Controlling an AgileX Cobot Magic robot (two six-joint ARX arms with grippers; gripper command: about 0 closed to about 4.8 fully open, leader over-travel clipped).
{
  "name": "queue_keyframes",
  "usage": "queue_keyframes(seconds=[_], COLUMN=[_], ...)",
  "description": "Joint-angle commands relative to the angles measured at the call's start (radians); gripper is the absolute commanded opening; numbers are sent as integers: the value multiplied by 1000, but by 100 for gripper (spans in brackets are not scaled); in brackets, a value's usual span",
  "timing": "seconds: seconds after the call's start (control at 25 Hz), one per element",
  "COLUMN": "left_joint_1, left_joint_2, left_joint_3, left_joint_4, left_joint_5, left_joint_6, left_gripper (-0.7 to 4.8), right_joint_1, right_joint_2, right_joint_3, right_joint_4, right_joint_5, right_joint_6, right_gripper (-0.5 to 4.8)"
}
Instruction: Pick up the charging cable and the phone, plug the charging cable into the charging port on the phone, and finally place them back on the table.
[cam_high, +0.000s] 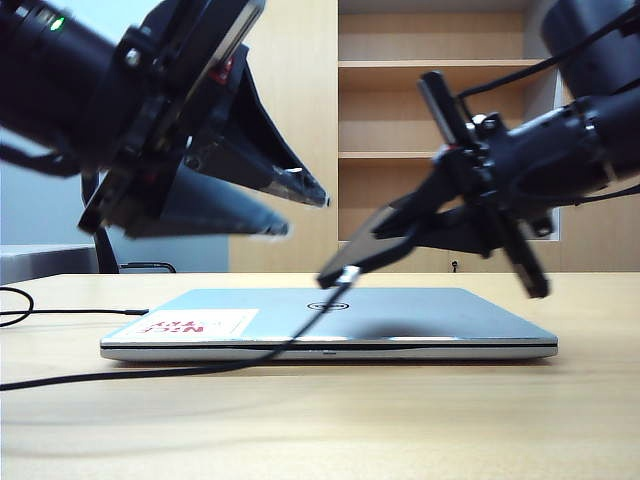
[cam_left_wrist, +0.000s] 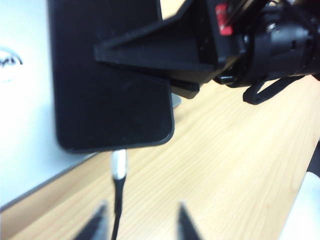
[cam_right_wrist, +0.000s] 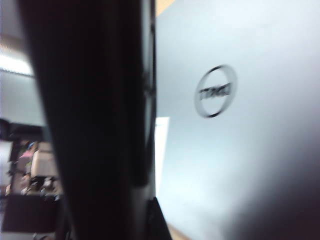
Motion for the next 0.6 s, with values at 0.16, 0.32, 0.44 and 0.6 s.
queue_keyframes(seconds=[0.16, 0.32, 0.44, 0.6], left_joint_1=[5, 57, 113, 188], left_joint_2=[0, 0, -2, -2], left_joint_3=[67, 69, 70, 70], left_joint_4=[-51, -98, -125, -130], left_joint_5=[0, 0, 0, 0], left_joint_6=[153, 155, 155, 177], left_gripper=[-6, -6, -6, -6], right_joint_1=[-172, -293, -367, -452], right_joint_2=[-121, -145, -140, -139], right_joint_3=[66, 154, 214, 296], right_joint_4=[-333, -567, -692, -844], right_joint_5=[-76, -131, -165, -168], right_joint_6=[-183, -301, -356, -469], right_gripper=[-5, -5, -5, -6])
